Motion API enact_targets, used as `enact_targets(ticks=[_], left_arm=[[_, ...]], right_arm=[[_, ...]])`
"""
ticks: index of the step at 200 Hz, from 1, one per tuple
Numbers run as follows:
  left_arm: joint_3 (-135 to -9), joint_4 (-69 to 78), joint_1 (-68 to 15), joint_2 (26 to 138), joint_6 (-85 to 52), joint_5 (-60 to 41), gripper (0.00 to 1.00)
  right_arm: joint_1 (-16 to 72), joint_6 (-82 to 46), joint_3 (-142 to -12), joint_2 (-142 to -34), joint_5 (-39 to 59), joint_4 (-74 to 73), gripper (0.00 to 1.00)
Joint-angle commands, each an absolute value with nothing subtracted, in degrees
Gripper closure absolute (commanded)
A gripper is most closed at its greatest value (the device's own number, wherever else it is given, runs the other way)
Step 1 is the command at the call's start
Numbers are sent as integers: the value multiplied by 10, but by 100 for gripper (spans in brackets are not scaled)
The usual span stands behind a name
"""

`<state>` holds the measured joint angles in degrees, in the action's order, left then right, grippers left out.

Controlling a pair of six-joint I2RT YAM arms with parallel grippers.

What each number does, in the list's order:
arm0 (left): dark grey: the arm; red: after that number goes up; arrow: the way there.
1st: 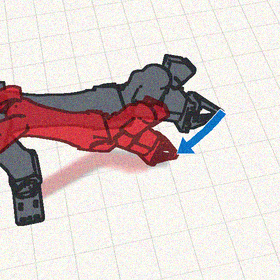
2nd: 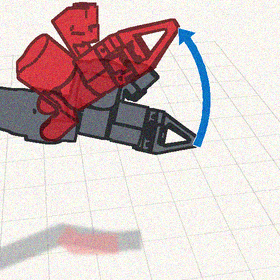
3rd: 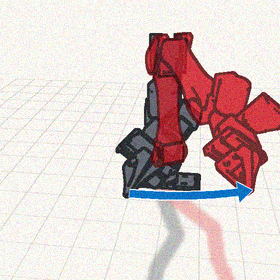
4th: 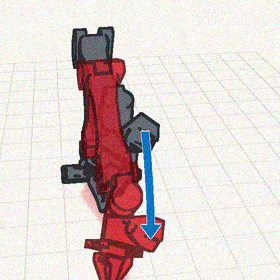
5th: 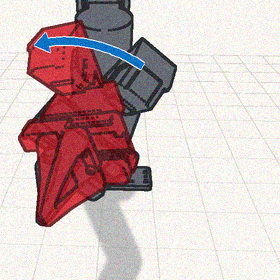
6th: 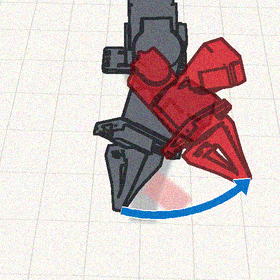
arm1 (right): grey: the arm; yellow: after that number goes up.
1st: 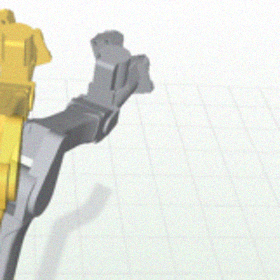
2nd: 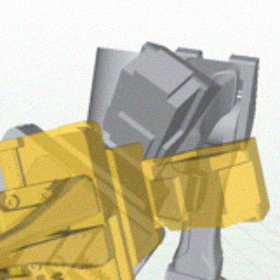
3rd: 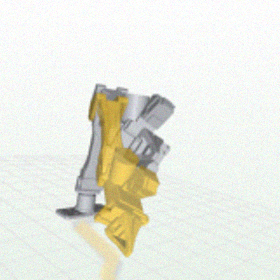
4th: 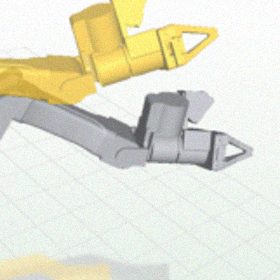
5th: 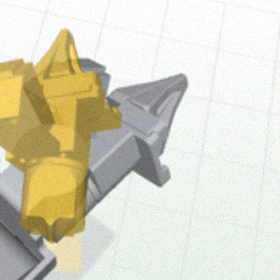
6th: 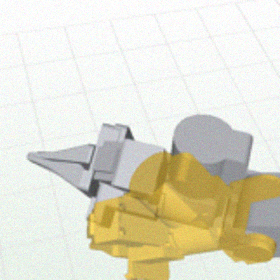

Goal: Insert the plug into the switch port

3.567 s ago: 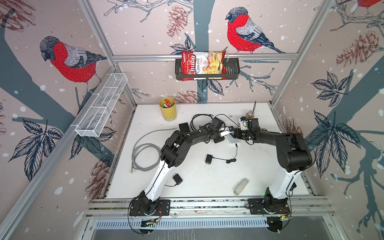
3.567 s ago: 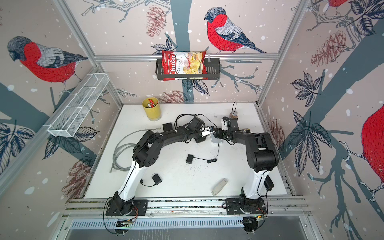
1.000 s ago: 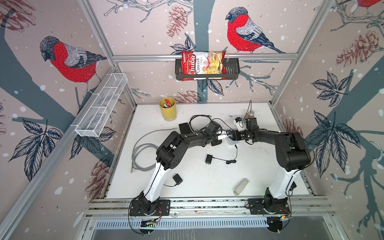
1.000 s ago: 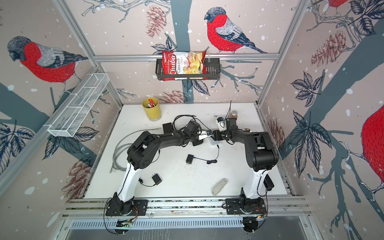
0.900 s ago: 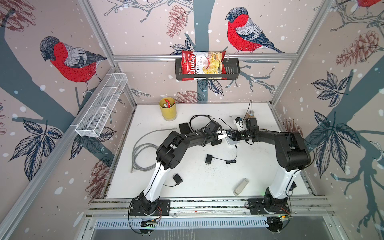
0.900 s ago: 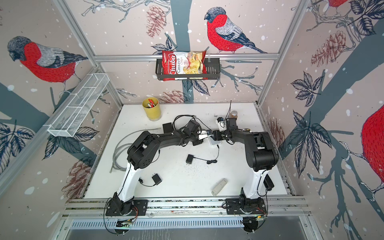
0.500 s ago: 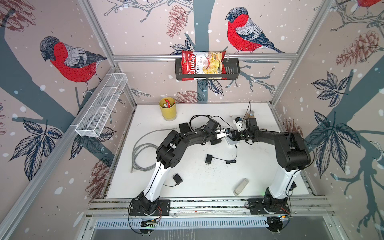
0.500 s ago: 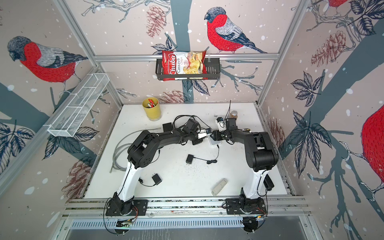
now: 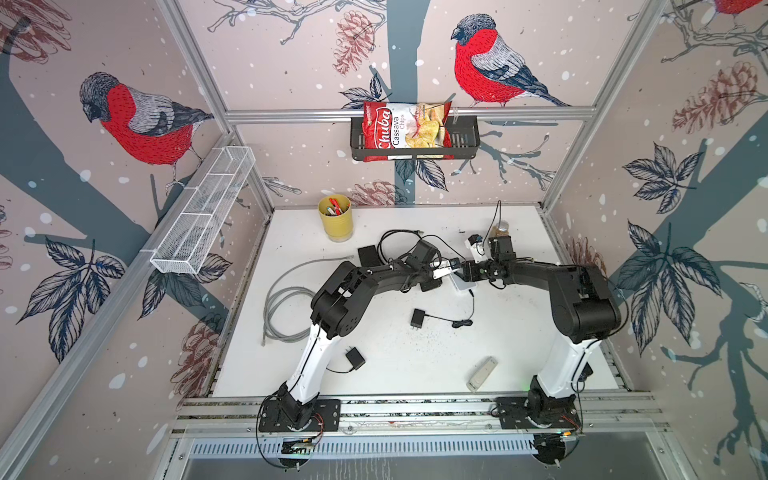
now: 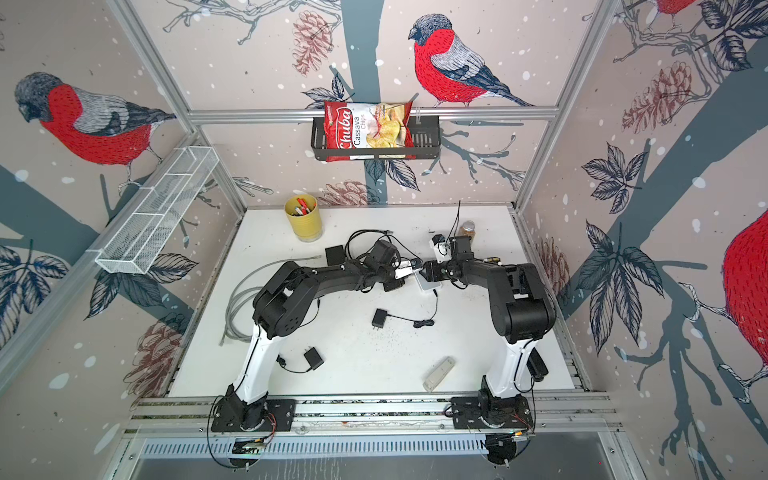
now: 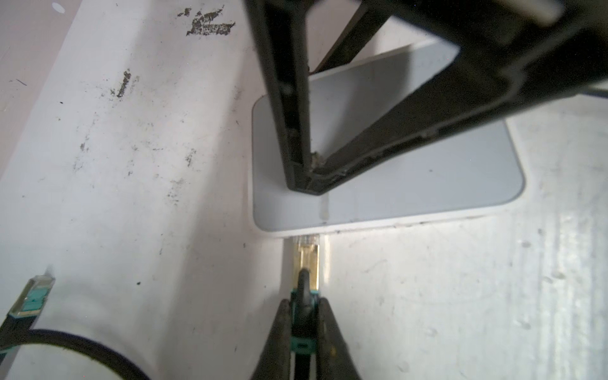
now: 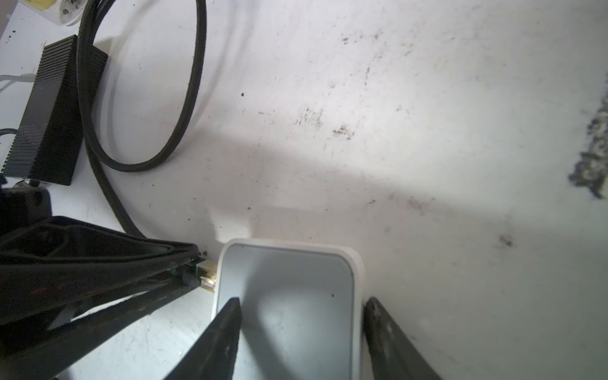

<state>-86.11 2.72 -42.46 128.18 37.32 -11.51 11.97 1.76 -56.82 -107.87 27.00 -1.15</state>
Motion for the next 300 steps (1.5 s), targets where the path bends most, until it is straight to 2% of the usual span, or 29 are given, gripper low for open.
enact_targets(ticks=[1,45,77,156,196,258,300], left_arm=[[-864,189,-435,1274,362,-152,100],[-846,216,-431,1264,345,-151,100],[-849,216,-432,1263,343,-181,100],[-865,194,-443,1279,359,-173,100],[-841,222,-443,1263,354,-171,100],[-832,189,-436,1258,374,-144,100],[-825,165,-417,1241,380,-163,100]], right_arm=[[133,30,-563,-1090,351,105,41],[127,29,-561,-1089,349,104,42],[137,48,-557,-1080,381,105,42],[142,59,-555,-1081,429,104,43],[133,44,-564,-1098,401,113,43],[106,13,-552,-1082,371,85,42],[92,-14,-550,-1069,346,68,33]])
